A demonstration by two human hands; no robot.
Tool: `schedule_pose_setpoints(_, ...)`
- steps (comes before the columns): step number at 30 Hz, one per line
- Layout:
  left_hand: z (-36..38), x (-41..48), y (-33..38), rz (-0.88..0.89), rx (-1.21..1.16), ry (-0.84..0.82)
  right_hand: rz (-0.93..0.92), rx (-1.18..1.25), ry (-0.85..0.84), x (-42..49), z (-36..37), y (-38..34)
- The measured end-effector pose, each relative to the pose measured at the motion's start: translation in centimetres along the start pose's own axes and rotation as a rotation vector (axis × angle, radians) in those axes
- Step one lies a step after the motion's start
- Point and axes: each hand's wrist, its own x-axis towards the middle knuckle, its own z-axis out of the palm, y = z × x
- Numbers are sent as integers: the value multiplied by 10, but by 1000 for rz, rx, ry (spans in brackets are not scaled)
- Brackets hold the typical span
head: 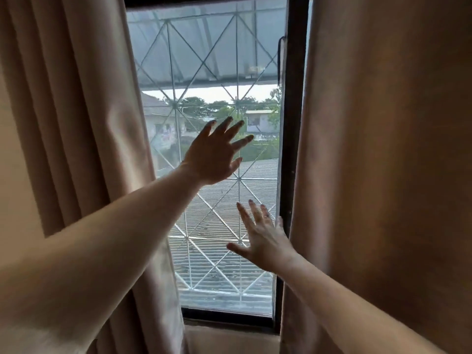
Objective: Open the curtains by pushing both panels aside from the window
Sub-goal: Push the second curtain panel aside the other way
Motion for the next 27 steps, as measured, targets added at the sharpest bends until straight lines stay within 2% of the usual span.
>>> schedule_pose_setpoints(4,-5,26,33,45,-11,50,28,-56,47,-25,-17,27)
schedule_pose_setpoints(12,-17,73,99,77,-30,229,49,-343,224,-69,-46,78)
schedule_pose_setpoints(17,-19,100,134,113,-138,260,96,-403,214,-92,-61,105)
schedule_pose_setpoints(27,-1,147,165,234,-172,314,231,-515,249,-95,-71,141)
